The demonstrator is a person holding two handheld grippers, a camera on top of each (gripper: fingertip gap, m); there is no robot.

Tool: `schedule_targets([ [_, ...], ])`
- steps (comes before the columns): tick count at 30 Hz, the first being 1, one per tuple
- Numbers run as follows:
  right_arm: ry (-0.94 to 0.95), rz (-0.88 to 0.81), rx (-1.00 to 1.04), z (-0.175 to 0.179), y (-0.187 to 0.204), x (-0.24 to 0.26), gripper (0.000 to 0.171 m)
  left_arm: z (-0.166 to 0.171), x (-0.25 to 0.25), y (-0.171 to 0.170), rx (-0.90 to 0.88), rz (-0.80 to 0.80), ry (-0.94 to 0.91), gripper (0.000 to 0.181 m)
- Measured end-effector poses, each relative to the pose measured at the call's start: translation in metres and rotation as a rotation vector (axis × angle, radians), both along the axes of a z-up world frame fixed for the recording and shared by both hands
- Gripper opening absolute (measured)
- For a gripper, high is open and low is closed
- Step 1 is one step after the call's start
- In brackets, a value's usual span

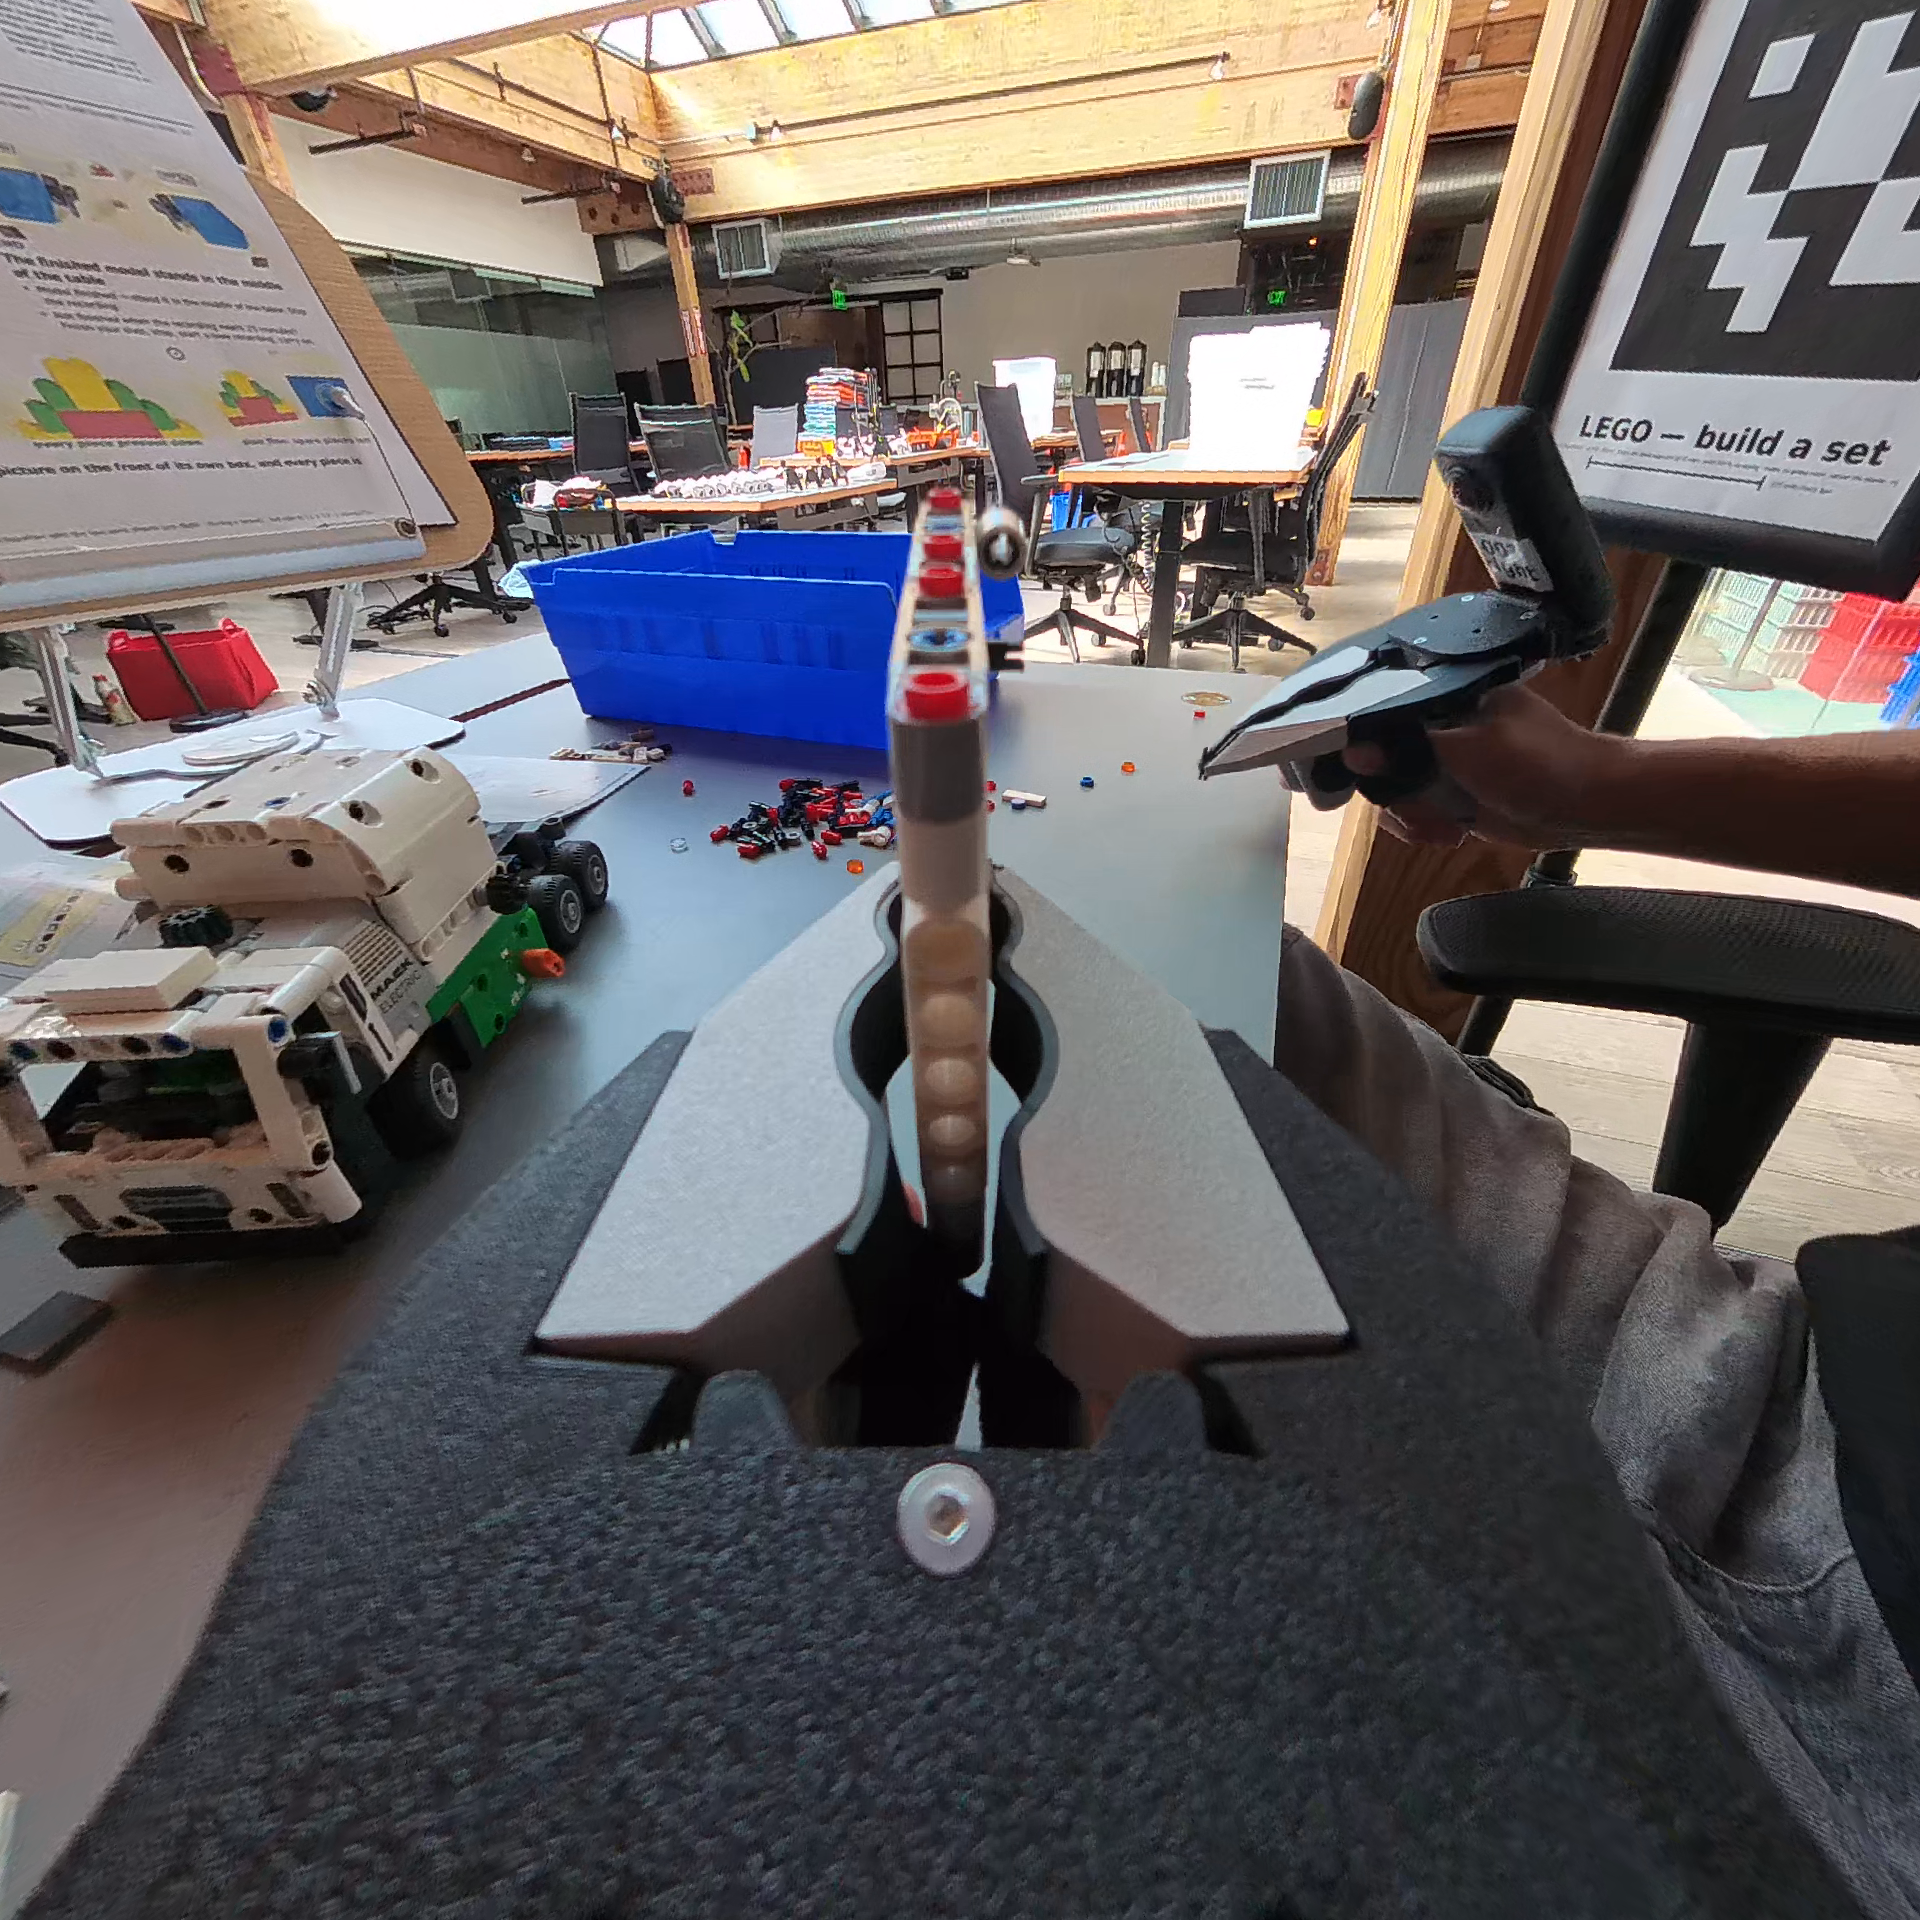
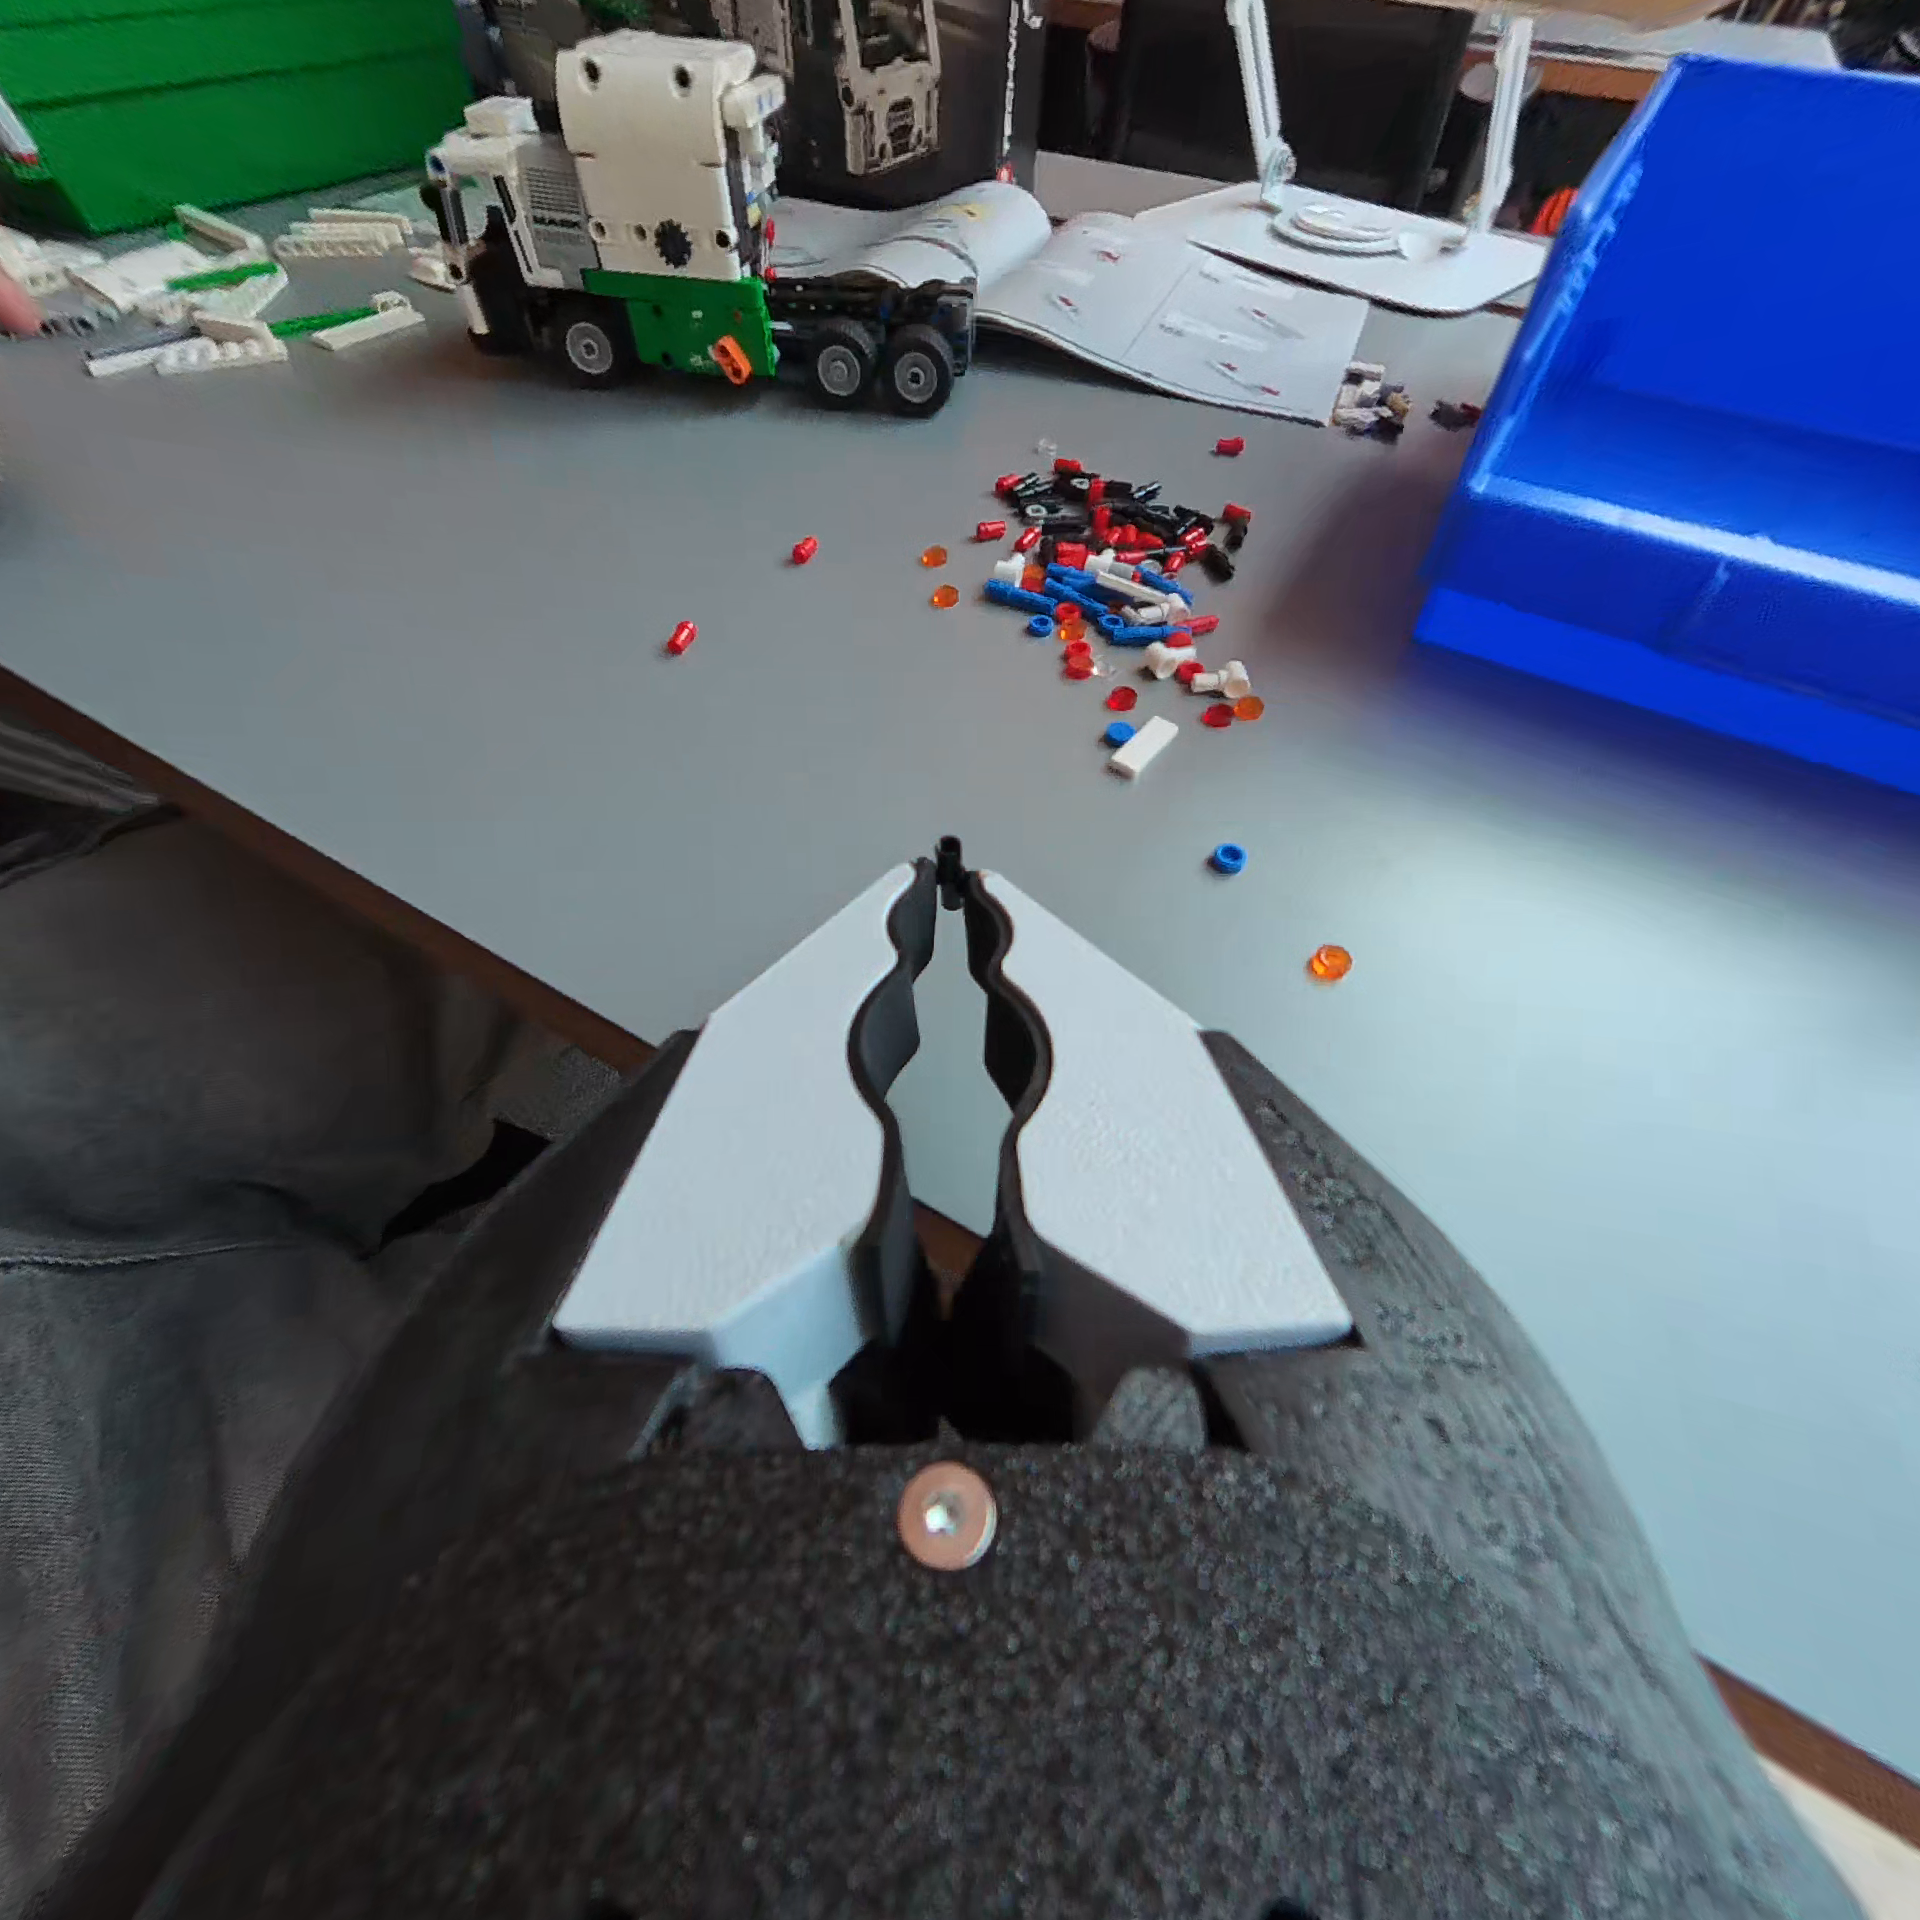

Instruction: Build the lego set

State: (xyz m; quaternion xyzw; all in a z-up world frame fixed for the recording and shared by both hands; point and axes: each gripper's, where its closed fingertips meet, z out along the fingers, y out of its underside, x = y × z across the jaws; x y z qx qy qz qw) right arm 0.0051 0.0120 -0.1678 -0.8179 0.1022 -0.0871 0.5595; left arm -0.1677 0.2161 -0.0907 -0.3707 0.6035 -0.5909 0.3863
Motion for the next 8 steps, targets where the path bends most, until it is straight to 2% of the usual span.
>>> schedule_targets([
  [6,-0.057,-0.096,0.011,-0.006,-0.008,0.007,0.004,-0.002,0.002,-0.002,0.009,-0.009,0.015,0.006],
  [8,-0.07,-0.097,-0.061,-0.016,-0.006,0.005,0.005,-0.002,0.003,-0.003,0.009,-0.016,0.017,0.006],
])
